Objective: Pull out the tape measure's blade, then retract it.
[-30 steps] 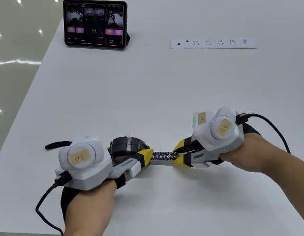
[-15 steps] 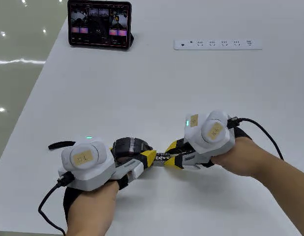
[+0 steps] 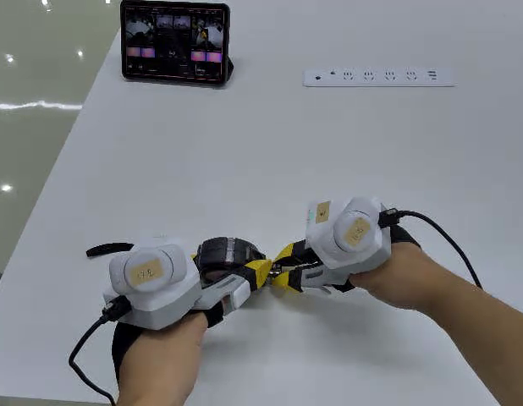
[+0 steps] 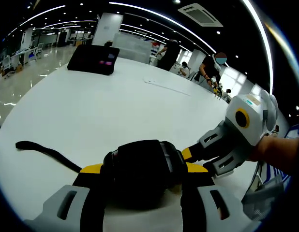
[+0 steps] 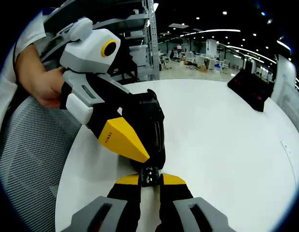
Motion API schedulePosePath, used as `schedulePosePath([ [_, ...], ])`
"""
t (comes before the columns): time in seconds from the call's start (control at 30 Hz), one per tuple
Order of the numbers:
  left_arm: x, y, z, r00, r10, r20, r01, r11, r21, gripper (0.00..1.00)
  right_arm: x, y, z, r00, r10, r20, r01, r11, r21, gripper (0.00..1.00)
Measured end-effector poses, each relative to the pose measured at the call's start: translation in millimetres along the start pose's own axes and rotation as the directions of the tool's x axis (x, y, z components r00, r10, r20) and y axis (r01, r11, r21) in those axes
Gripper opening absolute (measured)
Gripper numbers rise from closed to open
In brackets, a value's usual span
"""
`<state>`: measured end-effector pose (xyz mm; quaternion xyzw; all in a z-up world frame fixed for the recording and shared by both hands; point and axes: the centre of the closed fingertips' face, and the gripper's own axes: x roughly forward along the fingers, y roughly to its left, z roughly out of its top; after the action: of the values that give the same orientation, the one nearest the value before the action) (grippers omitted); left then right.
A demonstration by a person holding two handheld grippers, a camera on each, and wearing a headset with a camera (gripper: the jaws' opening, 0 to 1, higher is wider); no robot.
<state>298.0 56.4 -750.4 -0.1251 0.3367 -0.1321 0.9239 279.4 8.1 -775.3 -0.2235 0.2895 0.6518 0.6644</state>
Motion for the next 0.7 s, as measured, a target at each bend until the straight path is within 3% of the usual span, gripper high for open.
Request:
schedulePosePath([
  [0.7,0.8,0.6,1.8,1.0,0.0,0.001,0.0,1.0,-0.006,0.6,2.6,-0.7,3.9,0.9996,-0.013,0.027,0.013,1.0,-0.002,0.12],
])
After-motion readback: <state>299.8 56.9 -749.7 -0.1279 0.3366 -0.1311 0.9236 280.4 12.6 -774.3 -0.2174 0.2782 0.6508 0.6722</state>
